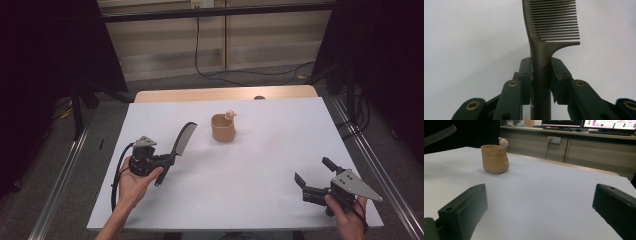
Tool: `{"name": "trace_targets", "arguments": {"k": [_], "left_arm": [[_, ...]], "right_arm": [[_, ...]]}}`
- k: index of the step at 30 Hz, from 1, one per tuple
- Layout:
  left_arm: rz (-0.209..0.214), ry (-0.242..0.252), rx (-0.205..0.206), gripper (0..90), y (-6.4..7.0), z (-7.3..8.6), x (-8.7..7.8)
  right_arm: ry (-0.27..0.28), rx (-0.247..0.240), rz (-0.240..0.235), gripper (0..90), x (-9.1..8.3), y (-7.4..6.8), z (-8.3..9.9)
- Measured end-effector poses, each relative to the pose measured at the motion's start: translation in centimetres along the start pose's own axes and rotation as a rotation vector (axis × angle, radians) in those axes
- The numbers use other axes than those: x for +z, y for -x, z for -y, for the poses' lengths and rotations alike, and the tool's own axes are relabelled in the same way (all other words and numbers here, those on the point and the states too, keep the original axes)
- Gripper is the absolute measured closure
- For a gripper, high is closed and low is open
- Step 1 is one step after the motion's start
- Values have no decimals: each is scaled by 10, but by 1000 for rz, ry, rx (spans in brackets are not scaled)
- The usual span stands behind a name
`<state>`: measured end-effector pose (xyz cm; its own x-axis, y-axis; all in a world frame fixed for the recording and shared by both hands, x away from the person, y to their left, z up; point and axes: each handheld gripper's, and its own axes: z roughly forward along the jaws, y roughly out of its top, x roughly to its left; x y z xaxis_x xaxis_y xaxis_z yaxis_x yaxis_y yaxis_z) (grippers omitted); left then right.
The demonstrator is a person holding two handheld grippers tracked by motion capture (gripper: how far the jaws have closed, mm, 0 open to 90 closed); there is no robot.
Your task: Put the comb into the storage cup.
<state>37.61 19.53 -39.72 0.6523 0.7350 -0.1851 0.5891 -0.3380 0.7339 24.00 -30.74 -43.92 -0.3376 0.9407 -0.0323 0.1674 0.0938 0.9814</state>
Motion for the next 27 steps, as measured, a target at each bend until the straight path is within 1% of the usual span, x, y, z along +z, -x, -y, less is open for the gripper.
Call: {"name": "trace_targets", "arguments": {"k": [3, 5, 7, 10, 12, 18, 19, 21, 23, 25, 27], "left_arm": [[18, 56, -9, 729, 1, 0, -3], [16, 92, -5, 728, 2, -1, -5], [20, 112, 6, 729, 2, -1, -8], [17, 149, 8, 728, 2, 0, -11], [15, 160, 14, 728, 2, 0, -12], [22, 215, 44, 729, 6, 0, -15], [10, 221, 53, 729, 8, 0, -16], [16, 239, 65, 729, 8, 0, -17], [9, 251, 83, 729, 9, 0, -17], [11, 278, 81, 728, 9, 0, -16], [9, 286, 92, 728, 9, -1, -15]], "right_arm": [[2, 1, -2, 0, 0, 0, 0], [2, 1, -2, 0, 0, 0, 0], [1, 2, -1, 0, 0, 0, 0], [1, 0, -1, 0, 0, 0, 0], [1, 2, -1, 0, 0, 0, 0], [3, 0, -1, 0, -1, 0, 0], [4, 0, -1, 0, -1, 0, 0], [3, 0, 1, 0, -1, 0, 0], [3, 2, 2, 0, -1, 0, 0], [4, 3, 2, 0, -1, 0, 0], [5, 3, 1, 0, -1, 0, 0]]}}
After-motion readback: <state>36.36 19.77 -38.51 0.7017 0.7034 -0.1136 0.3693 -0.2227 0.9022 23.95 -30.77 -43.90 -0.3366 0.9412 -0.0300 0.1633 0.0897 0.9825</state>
